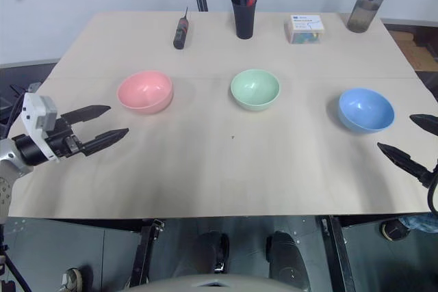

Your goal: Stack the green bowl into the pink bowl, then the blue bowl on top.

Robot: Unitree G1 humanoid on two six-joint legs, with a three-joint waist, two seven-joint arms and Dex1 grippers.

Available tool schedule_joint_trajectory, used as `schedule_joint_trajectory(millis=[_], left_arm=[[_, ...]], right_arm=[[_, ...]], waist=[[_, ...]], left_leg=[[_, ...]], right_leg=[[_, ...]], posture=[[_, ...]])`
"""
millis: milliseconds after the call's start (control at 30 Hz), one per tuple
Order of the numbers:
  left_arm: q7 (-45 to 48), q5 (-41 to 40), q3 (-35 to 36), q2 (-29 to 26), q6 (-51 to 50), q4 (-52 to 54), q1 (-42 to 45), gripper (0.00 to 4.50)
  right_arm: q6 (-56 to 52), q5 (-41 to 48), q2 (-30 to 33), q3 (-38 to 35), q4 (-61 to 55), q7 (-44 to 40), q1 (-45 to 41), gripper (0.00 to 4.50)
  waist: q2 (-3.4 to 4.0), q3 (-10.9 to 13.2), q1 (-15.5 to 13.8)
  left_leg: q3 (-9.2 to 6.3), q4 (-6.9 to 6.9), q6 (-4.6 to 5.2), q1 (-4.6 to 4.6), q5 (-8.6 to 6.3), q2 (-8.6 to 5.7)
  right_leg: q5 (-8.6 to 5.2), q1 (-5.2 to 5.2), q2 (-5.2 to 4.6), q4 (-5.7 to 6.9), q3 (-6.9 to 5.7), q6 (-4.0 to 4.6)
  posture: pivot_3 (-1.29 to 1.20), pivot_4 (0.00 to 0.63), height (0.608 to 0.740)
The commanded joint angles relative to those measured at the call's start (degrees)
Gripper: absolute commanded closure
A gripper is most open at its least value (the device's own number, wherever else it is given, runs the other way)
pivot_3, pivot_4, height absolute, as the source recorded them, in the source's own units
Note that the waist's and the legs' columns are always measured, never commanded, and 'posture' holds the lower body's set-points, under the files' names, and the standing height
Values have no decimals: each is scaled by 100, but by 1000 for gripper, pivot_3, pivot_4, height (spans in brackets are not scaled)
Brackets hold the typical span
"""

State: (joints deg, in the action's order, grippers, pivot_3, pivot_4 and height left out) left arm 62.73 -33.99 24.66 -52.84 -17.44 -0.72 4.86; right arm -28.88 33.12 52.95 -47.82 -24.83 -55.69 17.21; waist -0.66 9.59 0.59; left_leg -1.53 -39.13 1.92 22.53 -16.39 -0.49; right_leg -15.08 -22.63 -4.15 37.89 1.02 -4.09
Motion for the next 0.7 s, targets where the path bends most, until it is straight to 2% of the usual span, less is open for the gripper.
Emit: schedule_joint_trajectory(millis=[33, 267, 433, 500, 567, 700], left_arm=[[15, -23, 86, -91, -6, 114, 170, 0], [-493, 243, -226, 193, -13, 507, 459, 0], [-1492, 1214, -629, 296, 101, 889, 600, 0], [-2092, 2190, -1306, -74, -597, 1025, 1036, 0], [-2235, 2919, -1894, -336, -780, 1054, 1447, 0], [-2169, 3703, -2961, -313, -1409, 963, 2290, 0]], right_arm=[[-52, 75, 111, -186, -151, 24, -84, 39], [1, -17, 83, 107, -131, 49, -253, 39], [58, 61, -5, 723, -189, 205, -719, 39], [38, 159, -198, 1638, -454, 367, -1282, 39], [47, 110, -430, 2512, -624, 455, -1811, 39], [132, -207, -1019, 3995, -507, 509, -2884, 39]], waist=[[0, 0, 0], [0, 0, -7], [0, 0, 5], [0, 0, 0], [-15, -3, 1], [-9, 4, 18]], left_leg=[[0, 0, 0, 0, 0, 0], [0, 0, 0, 0, 0, -1], [1, 0, 0, 0, 0, 0], [0, 0, 0, 0, 0, 0], [1, 0, 0, 3, 0, -1], [-3, -1, -1, 5, 0, -10]], right_leg=[[0, 0, 0, 0, 0, 0], [0, 0, -1, 0, 1, 0], [1, -2, 0, 1, 3, 0], [1, -2, 0, 2, 3, 0], [1, -4, -1, 2, 3, 0], [1, -7, 7, 4, -2, -1]], posture=[[0, 150, 740], [0, 150, 740], [0, 150, 740], [0, 150, 740], [0, 150, 740], [0, 150, 740]])
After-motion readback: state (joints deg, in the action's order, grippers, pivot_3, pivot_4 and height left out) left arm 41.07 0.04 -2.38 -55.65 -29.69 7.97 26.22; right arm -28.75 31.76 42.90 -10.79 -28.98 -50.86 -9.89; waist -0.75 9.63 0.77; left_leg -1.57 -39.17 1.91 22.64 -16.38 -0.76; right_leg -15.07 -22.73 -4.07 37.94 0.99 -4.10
